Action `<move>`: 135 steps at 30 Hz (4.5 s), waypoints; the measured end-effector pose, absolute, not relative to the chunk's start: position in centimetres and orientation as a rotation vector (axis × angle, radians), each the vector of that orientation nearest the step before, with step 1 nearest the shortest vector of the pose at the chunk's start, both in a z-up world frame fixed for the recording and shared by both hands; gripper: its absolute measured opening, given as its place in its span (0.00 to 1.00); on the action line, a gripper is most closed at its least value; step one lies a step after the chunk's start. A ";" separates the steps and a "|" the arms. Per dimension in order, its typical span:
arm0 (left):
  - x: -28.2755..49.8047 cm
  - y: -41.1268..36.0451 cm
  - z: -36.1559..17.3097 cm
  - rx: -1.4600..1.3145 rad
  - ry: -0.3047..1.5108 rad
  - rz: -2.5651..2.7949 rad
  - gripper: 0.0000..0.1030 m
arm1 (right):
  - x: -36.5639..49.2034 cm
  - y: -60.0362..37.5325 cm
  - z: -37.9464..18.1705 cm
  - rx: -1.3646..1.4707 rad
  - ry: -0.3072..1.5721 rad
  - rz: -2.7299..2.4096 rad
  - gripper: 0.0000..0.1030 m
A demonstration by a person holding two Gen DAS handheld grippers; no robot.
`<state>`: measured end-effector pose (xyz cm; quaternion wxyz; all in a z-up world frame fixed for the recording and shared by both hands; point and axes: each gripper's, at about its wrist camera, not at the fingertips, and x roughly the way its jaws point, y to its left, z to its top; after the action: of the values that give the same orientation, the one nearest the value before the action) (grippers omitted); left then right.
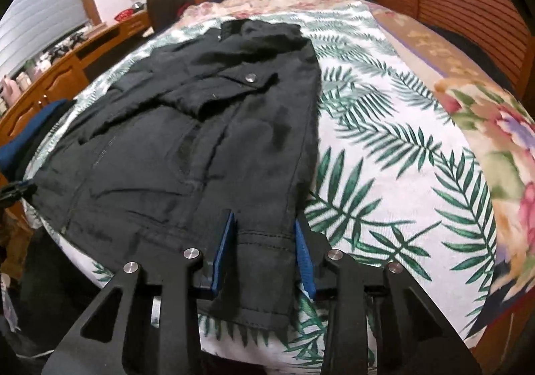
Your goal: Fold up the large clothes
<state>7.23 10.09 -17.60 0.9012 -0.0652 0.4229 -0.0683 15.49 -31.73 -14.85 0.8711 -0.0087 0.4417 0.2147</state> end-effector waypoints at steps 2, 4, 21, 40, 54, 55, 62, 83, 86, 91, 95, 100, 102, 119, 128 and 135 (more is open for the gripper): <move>7.2 10.0 -17.8 -0.138 0.874 -0.132 0.42 | 15.5 -31.7 -15.2 -0.011 0.929 0.455 0.38; 7.2 9.8 -17.9 -0.142 0.869 -0.119 0.42 | 15.7 -31.6 -15.4 -0.003 0.936 0.460 0.42; 6.3 9.7 -18.0 -0.196 0.832 -0.133 0.29 | 15.7 -30.6 -14.8 0.008 0.904 0.483 0.27; 3.6 9.8 -4.0 -0.152 0.526 -0.131 0.01 | 14.0 -30.3 -1.0 0.119 0.654 0.599 0.08; -2.7 10.5 5.9 -0.093 0.346 -0.123 0.01 | 6.7 -31.0 10.2 0.063 0.436 0.657 0.07; -3.4 10.4 6.5 -0.091 0.333 -0.125 0.01 | 6.1 -31.2 10.8 0.060 0.425 0.655 0.06; -6.4 10.7 8.7 -0.092 0.269 -0.128 0.01 | 2.0 -32.5 14.3 0.033 0.344 0.651 0.06; 11.4 10.6 2.1 -0.120 0.414 -0.061 0.02 | 15.9 -30.0 3.2 0.032 0.536 0.528 0.06; 14.3 10.5 1.2 -0.107 0.432 -0.066 0.02 | 19.2 -29.1 2.0 0.019 0.557 0.504 0.06; 19.0 10.5 -0.6 -0.105 0.451 -0.071 0.02 | 24.1 -27.7 0.2 -0.005 0.597 0.463 0.06; 21.6 10.5 -1.8 -0.103 0.449 -0.067 0.02 | 27.0 -26.9 -1.1 -0.028 0.626 0.430 0.07; 24.1 10.0 -3.7 -0.102 0.463 -0.090 0.02 | 30.0 -25.6 -3.3 -0.065 0.686 0.403 0.07; 25.0 9.9 -4.5 -0.100 0.479 -0.097 0.03 | 30.9 -24.9 -4.2 -0.096 0.704 0.405 0.07; 26.6 10.9 -6.6 -0.123 0.518 -0.107 0.03 | 34.2 -21.4 -8.5 -0.105 0.773 0.321 0.09; 26.4 11.1 -6.3 -0.140 0.521 -0.125 0.04 | 34.2 -21.0 -8.6 -0.125 0.776 0.287 0.13; 25.9 11.2 -6.4 -0.136 0.546 -0.132 0.13 | 33.3 -20.2 -7.1 -0.177 0.717 0.202 0.58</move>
<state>25.93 11.20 -6.43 0.9586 -0.0669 0.2691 -0.0653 33.31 -20.19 -7.09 0.9277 -0.0864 0.3496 0.0987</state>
